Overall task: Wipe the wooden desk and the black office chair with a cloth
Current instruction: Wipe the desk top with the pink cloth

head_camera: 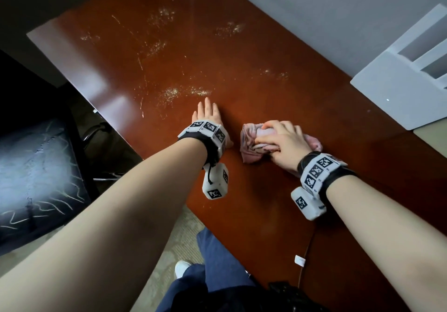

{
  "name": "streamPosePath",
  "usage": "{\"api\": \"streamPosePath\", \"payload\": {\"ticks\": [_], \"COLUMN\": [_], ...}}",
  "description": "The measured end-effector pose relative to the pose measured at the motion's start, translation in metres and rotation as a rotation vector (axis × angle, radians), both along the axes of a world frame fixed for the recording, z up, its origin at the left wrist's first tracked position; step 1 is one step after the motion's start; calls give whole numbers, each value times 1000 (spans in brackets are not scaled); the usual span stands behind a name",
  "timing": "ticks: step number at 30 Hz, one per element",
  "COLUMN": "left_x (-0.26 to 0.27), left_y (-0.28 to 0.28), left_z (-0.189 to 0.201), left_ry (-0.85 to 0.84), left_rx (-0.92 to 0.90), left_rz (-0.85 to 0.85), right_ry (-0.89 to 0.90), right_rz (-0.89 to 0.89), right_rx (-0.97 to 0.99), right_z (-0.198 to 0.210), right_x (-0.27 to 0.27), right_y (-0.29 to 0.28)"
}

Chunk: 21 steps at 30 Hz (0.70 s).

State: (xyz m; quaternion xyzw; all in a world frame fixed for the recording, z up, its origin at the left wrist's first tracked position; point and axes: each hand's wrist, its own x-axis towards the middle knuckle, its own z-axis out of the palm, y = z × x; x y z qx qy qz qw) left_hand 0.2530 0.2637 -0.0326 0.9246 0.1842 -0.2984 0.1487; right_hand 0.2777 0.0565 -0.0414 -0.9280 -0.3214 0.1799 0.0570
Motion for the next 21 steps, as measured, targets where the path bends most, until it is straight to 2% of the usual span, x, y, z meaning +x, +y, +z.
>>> {"api": "streamPosePath", "payload": {"ticks": [3,11,14,18,21], "left_x": [17,65,77,88,95], "left_y": [-5,-5,-1,2,1], "left_z": [-2,-8,-11,-10,-8], "left_ry": [-29,-65,-33,-24,17], "left_rx": [-15,-6,33,67,66], "left_rz": [-29,21,-81,-265,-299], "right_ry": [-39,-64,-48,-87,-113], "right_rz": [-60,-390,-597,-707,-800], "right_rx": [4,43,107,93,97], "right_z": [-2,0,-1,-14,-15], "right_x": [17,89,115,156,185], "right_y": [0,-3,-9,-9,-1]}}
